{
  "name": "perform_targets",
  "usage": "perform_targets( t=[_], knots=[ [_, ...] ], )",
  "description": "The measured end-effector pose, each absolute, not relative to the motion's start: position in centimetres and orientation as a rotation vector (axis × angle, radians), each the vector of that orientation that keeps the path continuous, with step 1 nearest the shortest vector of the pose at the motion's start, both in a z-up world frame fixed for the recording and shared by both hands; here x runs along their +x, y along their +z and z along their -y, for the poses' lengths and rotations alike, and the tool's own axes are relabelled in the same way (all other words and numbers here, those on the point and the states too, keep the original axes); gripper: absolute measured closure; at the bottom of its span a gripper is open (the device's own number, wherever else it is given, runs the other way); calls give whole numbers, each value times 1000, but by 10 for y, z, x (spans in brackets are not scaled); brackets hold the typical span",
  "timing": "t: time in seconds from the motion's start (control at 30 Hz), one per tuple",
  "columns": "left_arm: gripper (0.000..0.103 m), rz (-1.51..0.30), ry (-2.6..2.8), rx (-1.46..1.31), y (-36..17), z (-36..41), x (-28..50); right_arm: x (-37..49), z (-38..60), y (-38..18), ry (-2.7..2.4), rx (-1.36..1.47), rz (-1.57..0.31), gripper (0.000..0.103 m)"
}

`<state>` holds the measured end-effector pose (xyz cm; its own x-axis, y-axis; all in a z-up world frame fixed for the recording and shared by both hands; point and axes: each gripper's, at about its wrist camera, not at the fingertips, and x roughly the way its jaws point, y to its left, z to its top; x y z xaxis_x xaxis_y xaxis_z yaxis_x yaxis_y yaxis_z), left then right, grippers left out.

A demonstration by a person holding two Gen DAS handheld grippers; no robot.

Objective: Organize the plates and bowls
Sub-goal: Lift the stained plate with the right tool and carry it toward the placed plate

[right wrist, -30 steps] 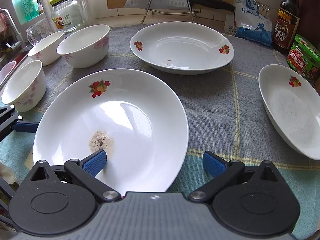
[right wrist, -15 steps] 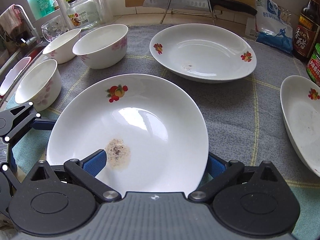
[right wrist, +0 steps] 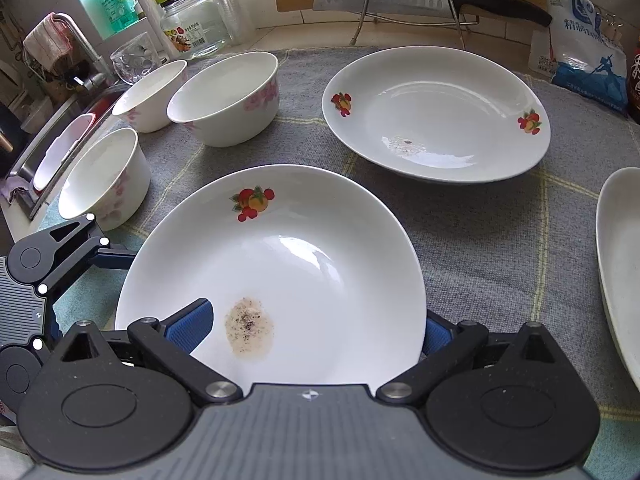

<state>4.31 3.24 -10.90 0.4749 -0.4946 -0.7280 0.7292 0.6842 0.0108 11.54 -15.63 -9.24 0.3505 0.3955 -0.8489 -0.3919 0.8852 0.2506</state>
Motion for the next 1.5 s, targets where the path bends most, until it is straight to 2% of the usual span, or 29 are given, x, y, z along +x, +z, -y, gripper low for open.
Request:
perform_targets(
  t=[0.63,1.13,1.5],
  knots=[
    [0,-674,-858,419,-109,-33,43,133,181,-92,653,165,-1130,0],
    [1,-688,-887,417,-109,-32,48,155,191,-95,713,294,-1213,0],
    [2,-688,-893,416,-105,-31,48,155,189,-92,701,270,-1231,0]
  ],
)
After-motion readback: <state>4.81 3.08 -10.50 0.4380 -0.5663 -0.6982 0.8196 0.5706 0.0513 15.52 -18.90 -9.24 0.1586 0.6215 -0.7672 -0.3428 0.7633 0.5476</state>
